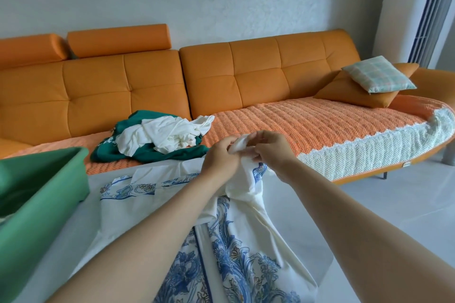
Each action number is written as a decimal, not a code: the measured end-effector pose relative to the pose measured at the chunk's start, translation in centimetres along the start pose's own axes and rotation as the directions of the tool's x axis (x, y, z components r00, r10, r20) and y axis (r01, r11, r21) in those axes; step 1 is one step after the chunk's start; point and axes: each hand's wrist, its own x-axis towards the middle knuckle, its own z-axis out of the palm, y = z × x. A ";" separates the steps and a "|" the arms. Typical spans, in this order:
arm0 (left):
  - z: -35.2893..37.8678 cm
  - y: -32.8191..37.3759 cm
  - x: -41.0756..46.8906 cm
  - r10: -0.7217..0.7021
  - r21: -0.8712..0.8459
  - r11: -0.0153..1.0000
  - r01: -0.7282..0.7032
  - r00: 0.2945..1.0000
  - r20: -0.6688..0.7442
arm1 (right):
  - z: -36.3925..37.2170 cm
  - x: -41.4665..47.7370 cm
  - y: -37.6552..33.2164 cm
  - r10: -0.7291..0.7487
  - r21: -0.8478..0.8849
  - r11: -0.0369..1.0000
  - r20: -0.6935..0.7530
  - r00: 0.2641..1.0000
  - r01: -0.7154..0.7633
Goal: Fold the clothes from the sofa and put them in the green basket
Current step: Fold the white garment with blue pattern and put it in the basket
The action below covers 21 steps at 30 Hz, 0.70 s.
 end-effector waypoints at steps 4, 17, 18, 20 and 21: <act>-3.8 -2.9 0.1 -0.206 -0.162 0.969 0.189 0.973 -0.101 | 2.1 0.4 1.1 -0.124 -0.486 0.867 0.012 0.992 0.114; -12.6 -13.1 -4.4 -0.190 0.273 0.951 0.149 0.972 0.134 | 10.3 0.2 2.0 0.030 -0.903 0.366 0.251 0.967 0.223; -12.5 -12.7 -4.3 -0.148 0.262 0.960 0.101 0.975 0.165 | 11.0 0.2 1.6 0.035 -0.872 0.449 0.234 0.972 0.194; -12.3 -11.6 -4.3 -0.069 0.193 0.981 0.029 0.976 0.207 | 12.6 0.0 0.7 0.053 -0.779 0.612 0.211 0.976 0.135; -12.0 -11.0 -4.2 -0.031 0.162 0.987 -0.003 0.977 0.212 | 13.2 -0.1 0.3 0.070 -0.715 0.692 0.199 0.978 0.096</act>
